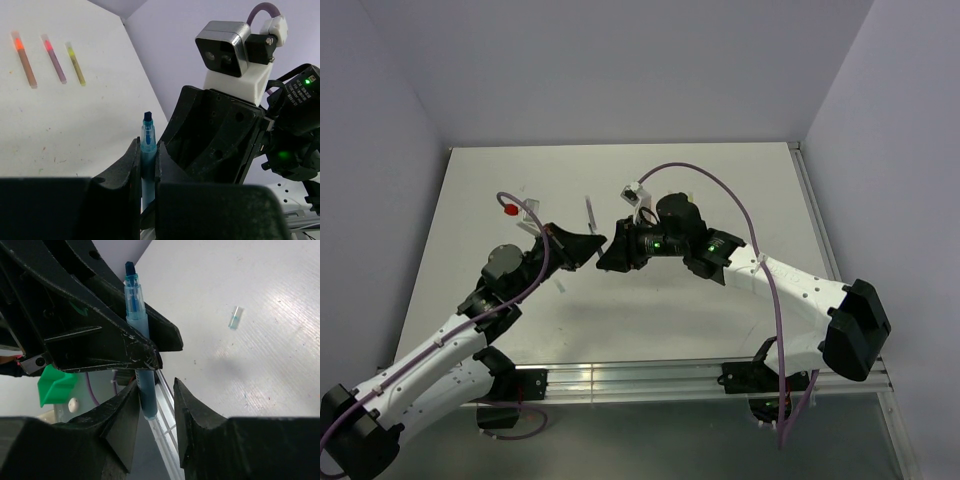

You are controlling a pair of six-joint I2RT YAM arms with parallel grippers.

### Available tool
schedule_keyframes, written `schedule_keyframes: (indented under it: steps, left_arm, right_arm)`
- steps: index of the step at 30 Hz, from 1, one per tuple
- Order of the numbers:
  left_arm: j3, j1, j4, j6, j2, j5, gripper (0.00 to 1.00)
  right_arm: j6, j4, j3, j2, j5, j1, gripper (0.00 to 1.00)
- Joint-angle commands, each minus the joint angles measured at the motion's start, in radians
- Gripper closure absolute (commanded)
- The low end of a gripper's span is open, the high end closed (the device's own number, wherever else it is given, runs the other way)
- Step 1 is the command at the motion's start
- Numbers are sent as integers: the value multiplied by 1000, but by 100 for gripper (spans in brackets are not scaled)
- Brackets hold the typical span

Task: Insert the pens into the pen caps
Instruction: Insert the pen cap onto the pen.

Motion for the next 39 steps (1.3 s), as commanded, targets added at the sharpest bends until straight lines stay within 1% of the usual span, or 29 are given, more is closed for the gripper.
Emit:
schedule_keyframes:
  steps: [1,7,9,12,15,29,30,33,36,38,39]
  left_arm:
    - [12,3,86,-5,5,39,100]
    - [4,2,123,-10,23,42,100]
    - [6,2,129,-7,25,44,100]
    - [4,2,139,-8,30,50,100]
    - [3,2,140,-7,28,56,100]
    - [-11,2,152,-2,27,91,100]
    - [-11,2,152,-2,27,91,100]
    - [-8,0,139,2,30,79,100]
    - [-4,2,122,7,16,56,90]
    - [-5,2,116,15,4,32,88]
    - [-2,2,102,16,-1,19,85]
  right_arm:
    - [15,80,13,-23,-37,-7,61]
    - [33,97,17,-17,-64,-6,70]
    - [41,106,14,-15,-70,-7,70]
    - [47,109,10,-12,-70,-6,74]
    - [52,112,7,-9,-69,-6,80]
    - [72,141,7,15,-72,-7,80]
    - [70,143,5,12,-67,-7,87]
    - [61,117,5,8,-44,-7,100]
    - [55,95,-1,-8,0,-9,100]
    - [59,86,-1,-23,17,-10,100]
    - [61,74,4,-26,23,-12,100]
